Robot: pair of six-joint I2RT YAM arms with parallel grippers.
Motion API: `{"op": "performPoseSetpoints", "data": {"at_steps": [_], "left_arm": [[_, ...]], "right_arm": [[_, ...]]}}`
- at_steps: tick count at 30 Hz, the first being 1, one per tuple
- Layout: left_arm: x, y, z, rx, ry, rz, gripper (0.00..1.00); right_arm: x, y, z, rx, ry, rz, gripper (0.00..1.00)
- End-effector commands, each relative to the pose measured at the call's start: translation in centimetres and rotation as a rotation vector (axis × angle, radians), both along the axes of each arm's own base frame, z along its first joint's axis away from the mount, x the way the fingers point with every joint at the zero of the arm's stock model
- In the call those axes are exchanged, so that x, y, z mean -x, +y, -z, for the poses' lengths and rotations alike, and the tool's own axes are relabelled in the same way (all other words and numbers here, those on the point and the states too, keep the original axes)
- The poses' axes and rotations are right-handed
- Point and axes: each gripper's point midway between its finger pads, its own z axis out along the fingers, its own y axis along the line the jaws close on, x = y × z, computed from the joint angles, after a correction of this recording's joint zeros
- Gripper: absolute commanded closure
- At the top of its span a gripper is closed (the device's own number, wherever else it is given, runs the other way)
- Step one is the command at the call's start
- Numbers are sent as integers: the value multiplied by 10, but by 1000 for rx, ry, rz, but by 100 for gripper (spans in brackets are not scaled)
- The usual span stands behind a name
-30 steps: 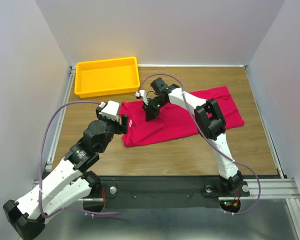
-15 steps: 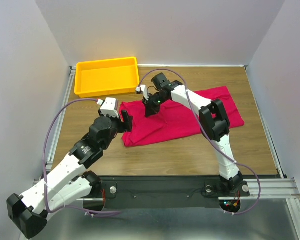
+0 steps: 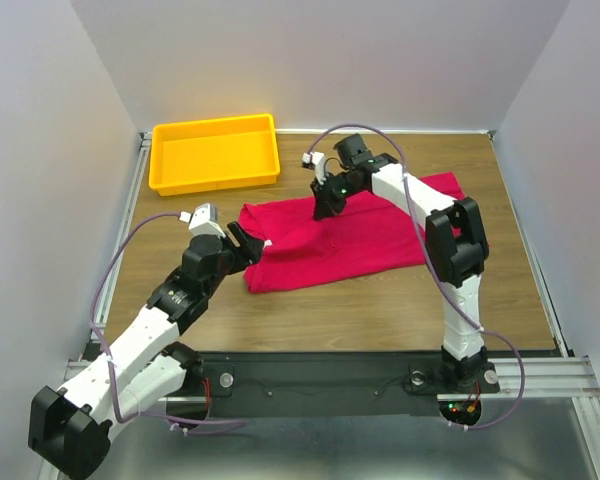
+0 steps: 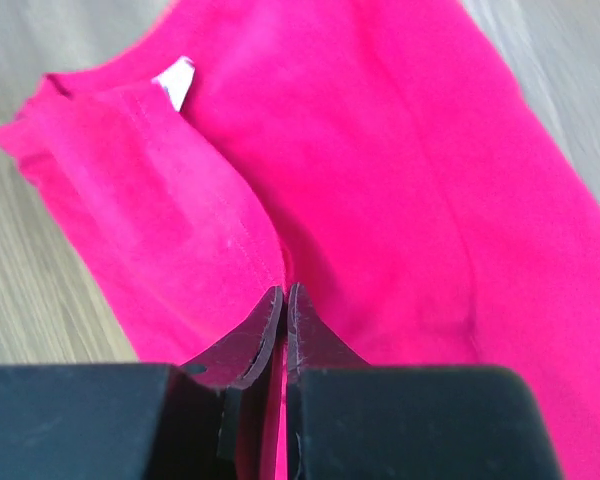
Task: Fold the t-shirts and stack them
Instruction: Fold the tshirt
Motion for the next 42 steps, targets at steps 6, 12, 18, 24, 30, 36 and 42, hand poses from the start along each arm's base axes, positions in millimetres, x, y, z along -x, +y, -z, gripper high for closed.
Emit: {"op": "performPoseSetpoints", "data": {"at_steps": [6, 12, 18, 24, 30, 36, 42], "left_arm": [[-3, -9, -3, 113, -21, 31, 28], [6, -23, 16, 155, 29, 110, 32], [14, -39, 49, 195, 145, 169, 38], [15, -50, 82, 173, 272, 206, 43], [9, -50, 93, 135, 298, 197, 43], [7, -44, 101, 107, 317, 167, 42], [6, -43, 109, 97, 332, 162, 41]], "right_arm": [[-13, -25, -17, -43, -55, 175, 99], [-20, -32, -6, -31, -48, 283, 99], [-34, -33, -8, -39, -62, 355, 100], [-40, -36, -22, -67, -102, 382, 99], [-39, -46, -24, -77, -122, 410, 100], [-36, -57, -26, -83, -144, 446, 99], [-37, -63, -22, -80, -161, 482, 99]]}}
